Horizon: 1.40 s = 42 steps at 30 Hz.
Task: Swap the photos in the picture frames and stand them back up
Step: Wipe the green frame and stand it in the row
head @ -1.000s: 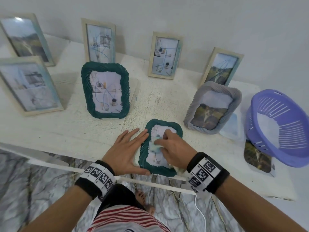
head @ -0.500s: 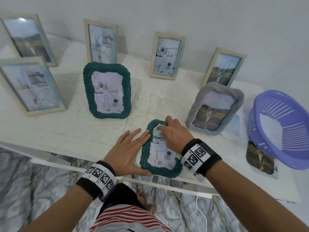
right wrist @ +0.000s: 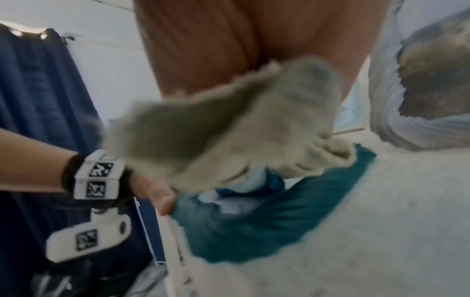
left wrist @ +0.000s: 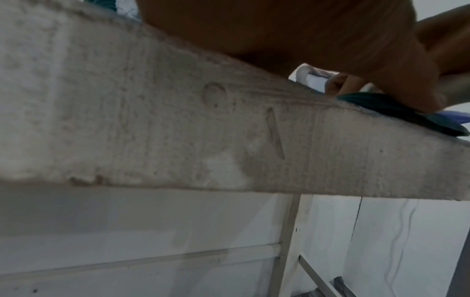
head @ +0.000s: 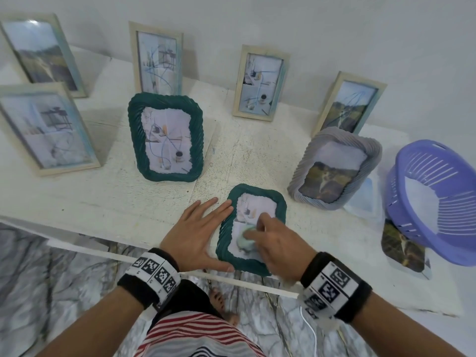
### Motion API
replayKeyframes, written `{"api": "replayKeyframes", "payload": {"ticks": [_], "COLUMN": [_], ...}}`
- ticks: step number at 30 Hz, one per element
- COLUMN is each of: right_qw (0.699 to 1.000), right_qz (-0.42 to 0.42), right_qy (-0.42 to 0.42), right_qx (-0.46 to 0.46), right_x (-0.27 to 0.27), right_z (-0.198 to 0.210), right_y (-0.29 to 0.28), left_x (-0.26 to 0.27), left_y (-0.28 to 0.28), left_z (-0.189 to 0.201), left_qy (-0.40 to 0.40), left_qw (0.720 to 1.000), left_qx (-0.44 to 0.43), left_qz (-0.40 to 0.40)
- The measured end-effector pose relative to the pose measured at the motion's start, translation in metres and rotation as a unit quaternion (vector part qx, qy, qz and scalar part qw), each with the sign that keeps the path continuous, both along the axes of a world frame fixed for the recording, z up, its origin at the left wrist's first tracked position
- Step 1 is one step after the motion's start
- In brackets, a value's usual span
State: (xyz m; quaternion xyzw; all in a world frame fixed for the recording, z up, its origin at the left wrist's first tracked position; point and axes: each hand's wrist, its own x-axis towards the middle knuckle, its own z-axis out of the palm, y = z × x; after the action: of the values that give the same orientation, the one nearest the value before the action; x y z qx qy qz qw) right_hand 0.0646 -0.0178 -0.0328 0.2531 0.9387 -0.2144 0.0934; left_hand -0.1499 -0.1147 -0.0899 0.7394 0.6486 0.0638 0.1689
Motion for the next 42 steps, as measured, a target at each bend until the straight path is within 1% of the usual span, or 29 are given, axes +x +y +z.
{"api": "replayKeyframes", "payload": {"ticks": [1, 2, 5, 6, 7, 8, 10, 12, 13, 15, 16, 17, 18, 21, 22, 24, 27, 28, 31, 33, 36, 38, 40, 42], "right_qw": [1.0, 1.0, 0.991, 0.988, 0.988, 0.991, 0.999, 1.0, 1.0, 0.995, 0.992, 0.991, 0.994, 1.0, 1.0, 1.0, 0.996, 0.996, 1.0, 1.0, 0.999, 0.998, 0.999, 0.998], "right_qz": [0.013, 0.001, -0.11, -0.132, -0.132, -0.112, -0.045, -0.005, -0.01, -0.064, -0.087, -0.09, -0.075, 0.006, 0.019, 0.002, -0.067, -0.066, 0.005, 0.024, -0.026, -0.041, -0.004, 0.056], "right_qy": [-0.002, -0.002, -0.006, -0.007, -0.005, 0.0, 0.007, -0.007, -0.017, -0.027, -0.025, -0.02, -0.012, 0.023, 0.023, 0.02, 0.041, 0.042, 0.026, 0.016, 0.022, 0.031, 0.031, 0.016], "right_qx": [0.001, 0.011, 0.073, 0.082, 0.082, 0.072, 0.029, 0.007, 0.024, 0.077, 0.089, 0.092, 0.081, 0.001, -0.007, 0.016, 0.049, 0.052, 0.012, -0.003, 0.04, 0.047, 0.026, -0.005], "right_x": [0.003, 0.004, -0.005, -0.01, -0.012, -0.012, -0.002, 0.011, 0.015, 0.014, 0.011, 0.009, 0.007, 0.017, 0.021, 0.02, 0.011, 0.01, 0.02, 0.026, 0.013, 0.0, -0.006, -0.004], "right_z": [0.001, 0.0, -0.004, -0.005, -0.006, -0.005, -0.002, 0.003, 0.003, -0.001, -0.002, -0.003, -0.003, 0.001, 0.001, 0.0, -0.003, -0.005, -0.003, 0.003, 0.004, 0.002, 0.001, 0.005], "right_y": [-0.002, 0.002, 0.026, 0.029, 0.027, 0.022, 0.009, 0.006, 0.012, 0.025, 0.027, 0.024, 0.018, -0.008, -0.009, 0.004, 0.017, 0.014, -0.003, -0.001, 0.013, 0.011, 0.003, -0.002], "left_x": [0.0, 0.0, 0.0, 0.0, 0.0, 0.0, 0.0, 0.001, 0.001, 0.001, 0.001, 0.001, 0.0, 0.001, 0.001, 0.001, 0.0, 0.0, 0.0, 0.0, 0.001, 0.001, 0.001, 0.001], "left_y": [0.0, 0.0, -0.001, -0.001, -0.001, -0.001, -0.001, 0.0, 0.0, -0.001, -0.001, -0.001, -0.001, -0.001, -0.001, -0.001, 0.0, 0.0, 0.0, 0.0, 0.0, 0.0, 0.0, 0.0], "left_z": [0.0, 0.0, 0.0, -0.001, -0.001, -0.001, -0.001, 0.0, 0.0, 0.0, 0.0, 0.0, 0.0, 0.001, 0.0, 0.0, 0.001, 0.001, 0.0, 0.0, 0.0, 0.0, -0.001, -0.001], "left_qy": [-0.001, -0.002, 0.006, 0.004, 0.001, -0.001, 0.002, -0.004, -0.007, -0.007, -0.006, -0.006, -0.005, -0.003, -0.005, -0.008, 0.0, 0.007, 0.01, 0.006, 0.013, 0.016, 0.013, 0.022], "left_qw": [1.0, 1.0, 1.0, 1.0, 1.0, 1.0, 1.0, 1.0, 1.0, 1.0, 1.0, 1.0, 1.0, 1.0, 1.0, 1.0, 1.0, 1.0, 1.0, 1.0, 1.0, 1.0, 1.0, 1.0], "left_qx": [0.002, 0.001, 0.003, 0.005, 0.005, 0.004, 0.002, 0.008, 0.01, 0.007, 0.006, 0.007, 0.008, 0.006, 0.006, 0.004, -0.005, -0.008, -0.009, -0.008, -0.01, -0.009, -0.005, -0.009], "left_qz": [0.0, 0.0, -0.004, -0.003, -0.002, -0.001, 0.0, 0.003, 0.003, 0.002, 0.002, 0.002, 0.002, 0.004, 0.005, 0.003, 0.002, 0.002, 0.003, 0.002, -0.004, -0.005, -0.005, -0.007]}}
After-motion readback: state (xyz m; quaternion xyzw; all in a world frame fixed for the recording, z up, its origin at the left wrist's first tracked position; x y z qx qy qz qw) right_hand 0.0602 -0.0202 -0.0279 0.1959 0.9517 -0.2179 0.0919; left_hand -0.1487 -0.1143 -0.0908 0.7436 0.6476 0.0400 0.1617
